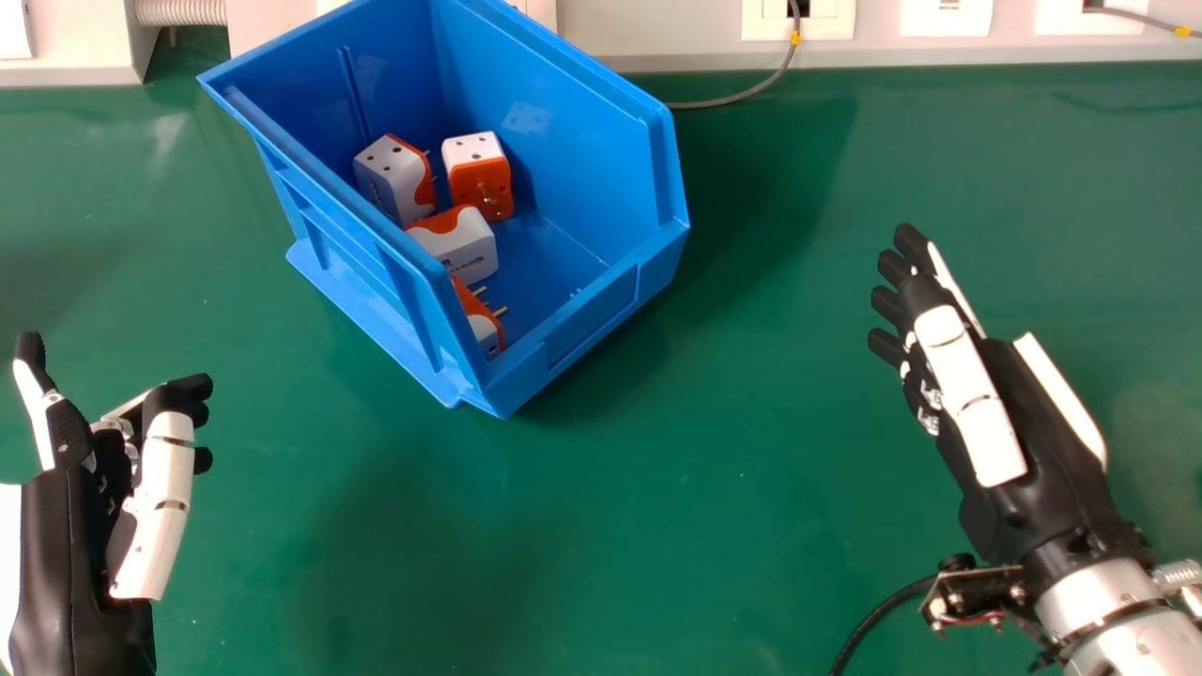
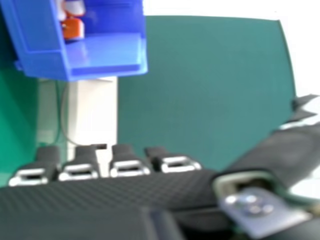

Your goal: Pick all objects and put in blue box

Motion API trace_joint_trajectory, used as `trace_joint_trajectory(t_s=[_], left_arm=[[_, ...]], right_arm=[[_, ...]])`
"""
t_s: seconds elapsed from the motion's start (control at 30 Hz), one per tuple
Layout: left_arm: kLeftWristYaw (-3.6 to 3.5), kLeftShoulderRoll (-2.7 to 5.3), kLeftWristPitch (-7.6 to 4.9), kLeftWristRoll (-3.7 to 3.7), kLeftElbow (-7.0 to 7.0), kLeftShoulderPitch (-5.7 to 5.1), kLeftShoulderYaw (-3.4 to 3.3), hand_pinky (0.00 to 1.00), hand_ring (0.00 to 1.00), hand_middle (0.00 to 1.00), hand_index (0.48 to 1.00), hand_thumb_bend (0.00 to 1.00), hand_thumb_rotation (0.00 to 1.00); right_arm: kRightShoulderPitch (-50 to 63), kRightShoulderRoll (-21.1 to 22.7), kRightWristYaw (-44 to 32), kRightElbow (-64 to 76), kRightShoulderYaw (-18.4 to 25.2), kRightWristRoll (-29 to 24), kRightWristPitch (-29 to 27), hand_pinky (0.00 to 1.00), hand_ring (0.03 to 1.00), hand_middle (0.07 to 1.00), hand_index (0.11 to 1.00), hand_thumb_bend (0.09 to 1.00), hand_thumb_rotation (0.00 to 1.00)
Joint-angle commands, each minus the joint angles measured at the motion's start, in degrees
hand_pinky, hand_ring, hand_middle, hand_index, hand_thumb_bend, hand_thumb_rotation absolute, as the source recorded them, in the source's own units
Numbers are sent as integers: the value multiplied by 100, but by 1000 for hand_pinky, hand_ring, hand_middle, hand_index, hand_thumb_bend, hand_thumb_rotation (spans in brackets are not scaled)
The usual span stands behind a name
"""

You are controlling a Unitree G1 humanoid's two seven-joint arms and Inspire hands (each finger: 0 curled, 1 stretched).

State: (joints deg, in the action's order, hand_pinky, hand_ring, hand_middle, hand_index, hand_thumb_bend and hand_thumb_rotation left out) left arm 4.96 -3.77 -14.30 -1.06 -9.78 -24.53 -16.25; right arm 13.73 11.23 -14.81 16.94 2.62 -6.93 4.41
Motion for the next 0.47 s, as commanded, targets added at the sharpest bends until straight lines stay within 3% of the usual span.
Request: trace_joint_trajectory(t_s=[0.0, 0.27, 0.43], left_arm=[[57, 26, -42, 11, -144, 12, -51, 624, 701, 695, 723, 262, 686], [154, 79, 59, -73, -216, 3, -69, 599, 673, 668, 694, 246, 678], [210, 128, 167, -40, -319, -9, -64, 593, 666, 662, 687, 243, 668]], right_arm=[[-71, 5, 41, 177, 26, 6, -69, 979, 1000, 1000, 1000, 265, 1000], [-44, 26, 19, 193, 46, -12, -60, 980, 1000, 1000, 1000, 262, 1000], [-49, 28, 32, 212, 49, -5, -26, 980, 1000, 1000, 1000, 262, 1000]])
